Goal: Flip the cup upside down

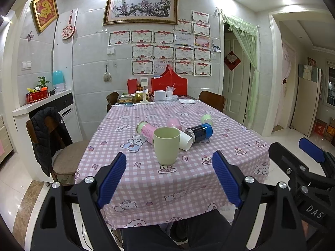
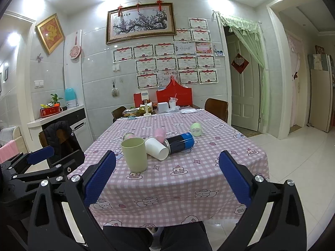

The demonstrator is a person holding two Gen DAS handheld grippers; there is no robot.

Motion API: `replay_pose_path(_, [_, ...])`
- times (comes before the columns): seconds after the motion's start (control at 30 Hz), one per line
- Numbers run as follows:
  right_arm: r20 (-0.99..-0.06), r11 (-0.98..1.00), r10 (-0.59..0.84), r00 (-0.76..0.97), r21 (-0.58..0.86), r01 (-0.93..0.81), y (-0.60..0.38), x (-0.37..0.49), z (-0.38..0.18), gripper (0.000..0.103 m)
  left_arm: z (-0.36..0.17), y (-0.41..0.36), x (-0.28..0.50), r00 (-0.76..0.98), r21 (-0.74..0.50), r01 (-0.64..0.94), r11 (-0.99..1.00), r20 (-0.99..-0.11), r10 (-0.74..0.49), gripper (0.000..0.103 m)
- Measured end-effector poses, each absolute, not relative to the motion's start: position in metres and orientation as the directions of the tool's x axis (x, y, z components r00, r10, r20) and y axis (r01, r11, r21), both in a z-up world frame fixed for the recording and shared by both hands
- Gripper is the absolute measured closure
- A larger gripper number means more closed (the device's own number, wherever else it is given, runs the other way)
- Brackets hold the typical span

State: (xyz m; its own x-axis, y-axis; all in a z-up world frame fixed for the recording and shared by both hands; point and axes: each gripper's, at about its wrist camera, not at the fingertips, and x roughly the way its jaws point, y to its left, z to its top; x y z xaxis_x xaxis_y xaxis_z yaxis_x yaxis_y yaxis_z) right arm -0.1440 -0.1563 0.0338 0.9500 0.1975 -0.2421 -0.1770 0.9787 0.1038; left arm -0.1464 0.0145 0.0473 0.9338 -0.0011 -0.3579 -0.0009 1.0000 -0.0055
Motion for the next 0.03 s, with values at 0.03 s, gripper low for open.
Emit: replay_pose_path(0.03, [-0.242,0.979,0.197,0.950,0.103,-0.177,-0.1564,-0.1439,0.0338,0.008,0.0473,0.0141,-0.1462,0.934,-0.004,-0.001,1.000,-0.358,0.000,0.020])
